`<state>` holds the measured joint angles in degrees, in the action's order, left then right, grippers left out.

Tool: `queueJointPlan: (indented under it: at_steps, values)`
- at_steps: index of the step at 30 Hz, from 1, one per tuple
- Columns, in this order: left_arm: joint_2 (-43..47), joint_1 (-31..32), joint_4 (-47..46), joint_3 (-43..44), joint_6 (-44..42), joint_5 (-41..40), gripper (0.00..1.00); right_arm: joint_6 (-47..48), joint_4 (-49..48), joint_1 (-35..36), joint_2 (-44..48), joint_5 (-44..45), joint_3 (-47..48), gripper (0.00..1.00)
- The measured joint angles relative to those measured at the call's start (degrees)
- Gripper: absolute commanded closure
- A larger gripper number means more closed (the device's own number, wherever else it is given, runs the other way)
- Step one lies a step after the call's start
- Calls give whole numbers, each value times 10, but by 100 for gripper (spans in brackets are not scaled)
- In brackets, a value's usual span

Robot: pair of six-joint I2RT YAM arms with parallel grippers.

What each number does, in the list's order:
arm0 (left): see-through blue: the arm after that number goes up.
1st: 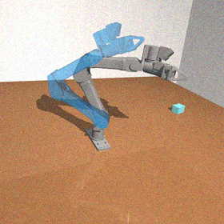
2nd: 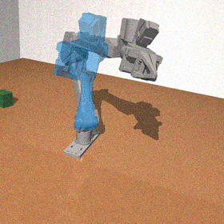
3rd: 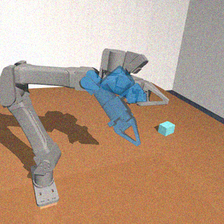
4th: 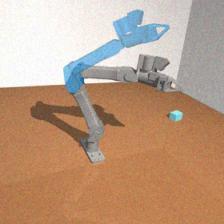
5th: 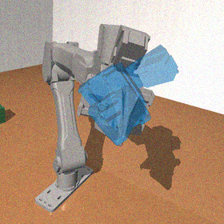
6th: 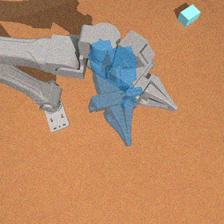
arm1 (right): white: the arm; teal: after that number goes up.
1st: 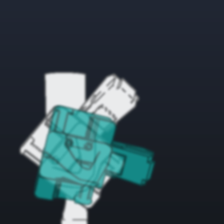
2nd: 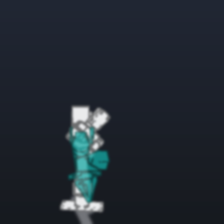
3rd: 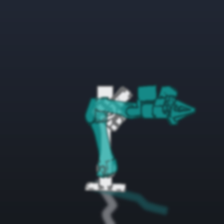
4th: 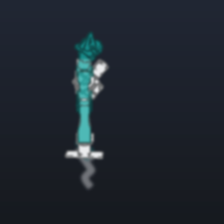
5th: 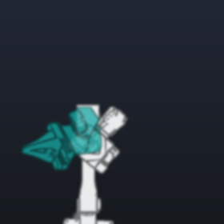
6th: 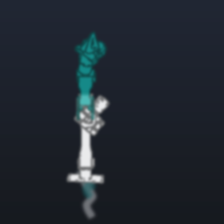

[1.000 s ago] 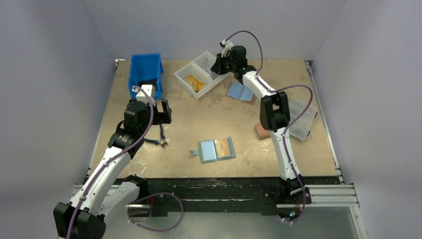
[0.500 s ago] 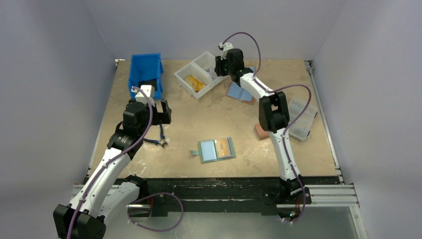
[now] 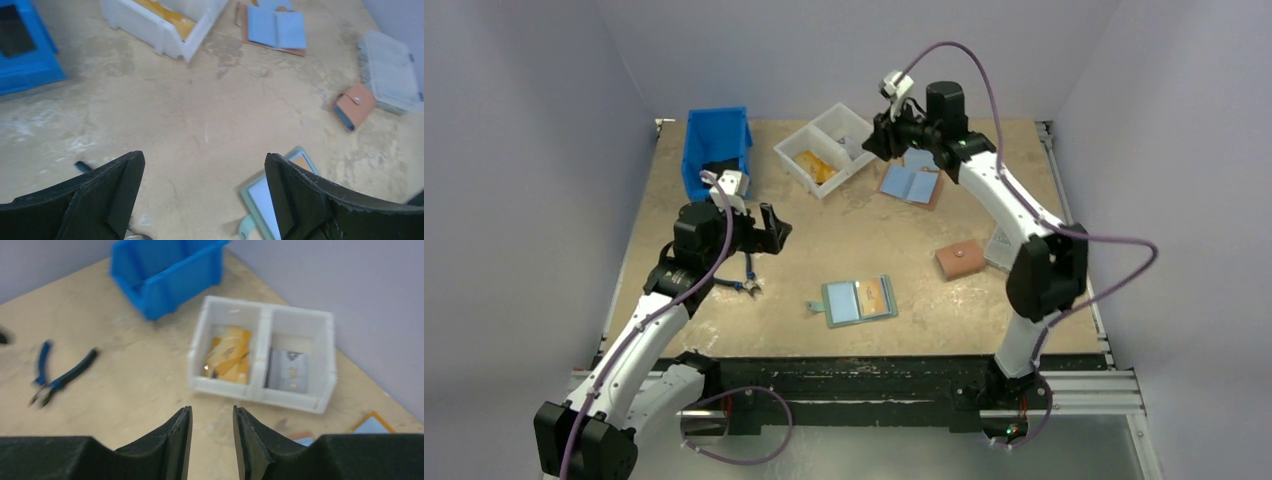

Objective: Take the credit cards out of the card holder
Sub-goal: Place the credit card in the storage box, then remove the credit card from the card holder.

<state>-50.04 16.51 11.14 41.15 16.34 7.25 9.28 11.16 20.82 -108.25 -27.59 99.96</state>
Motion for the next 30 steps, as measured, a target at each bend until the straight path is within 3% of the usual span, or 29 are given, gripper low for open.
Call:
queueJointPlan:
  at_steps: [5, 10, 14, 18, 20, 30]
  values:
    - [-22, 0, -48, -34, 71, 109, 7, 68, 65, -3, 153, -119, -142, 56]
    - [-30, 12, -107, -90, 180, 179, 10, 98, 103, -5, 269, -179, -281, 56]
    - [-27, 116, -129, -114, 250, 148, 14, 42, 43, -20, 359, -215, -428, 57]
    - [-30, 245, -165, -126, 302, 80, 22, -101, -111, -56, 431, -246, -594, 57]
    - [-38, 278, -190, -138, 326, 52, 26, -150, -158, -64, 439, -247, -636, 57]
    - [-134, 312, -315, -216, 410, -22, 34, -303, -328, -66, 383, -224, -689, 56]
